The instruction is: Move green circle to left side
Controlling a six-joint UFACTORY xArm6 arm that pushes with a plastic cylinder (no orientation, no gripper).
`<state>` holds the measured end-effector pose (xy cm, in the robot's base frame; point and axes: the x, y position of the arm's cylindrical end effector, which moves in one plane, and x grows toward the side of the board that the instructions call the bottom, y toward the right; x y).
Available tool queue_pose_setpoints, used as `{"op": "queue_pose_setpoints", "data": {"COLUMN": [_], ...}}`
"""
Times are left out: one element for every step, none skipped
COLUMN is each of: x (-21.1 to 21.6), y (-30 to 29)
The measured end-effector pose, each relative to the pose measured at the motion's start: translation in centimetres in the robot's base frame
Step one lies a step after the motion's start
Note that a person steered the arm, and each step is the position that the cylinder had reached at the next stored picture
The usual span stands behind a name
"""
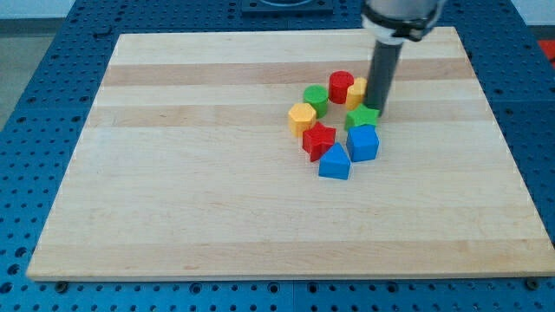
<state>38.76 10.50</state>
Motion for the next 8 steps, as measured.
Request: {"op": "queue_pose_setpoints", "data": {"x": [-0.1,-0.9,-2.2,-2.9,-2.6,-3.0,-5.3,-7.4], "y": [-4.2,-8.2,-11.9,-14.4,-12.9,-9.6,-8.7,-10.4]}}
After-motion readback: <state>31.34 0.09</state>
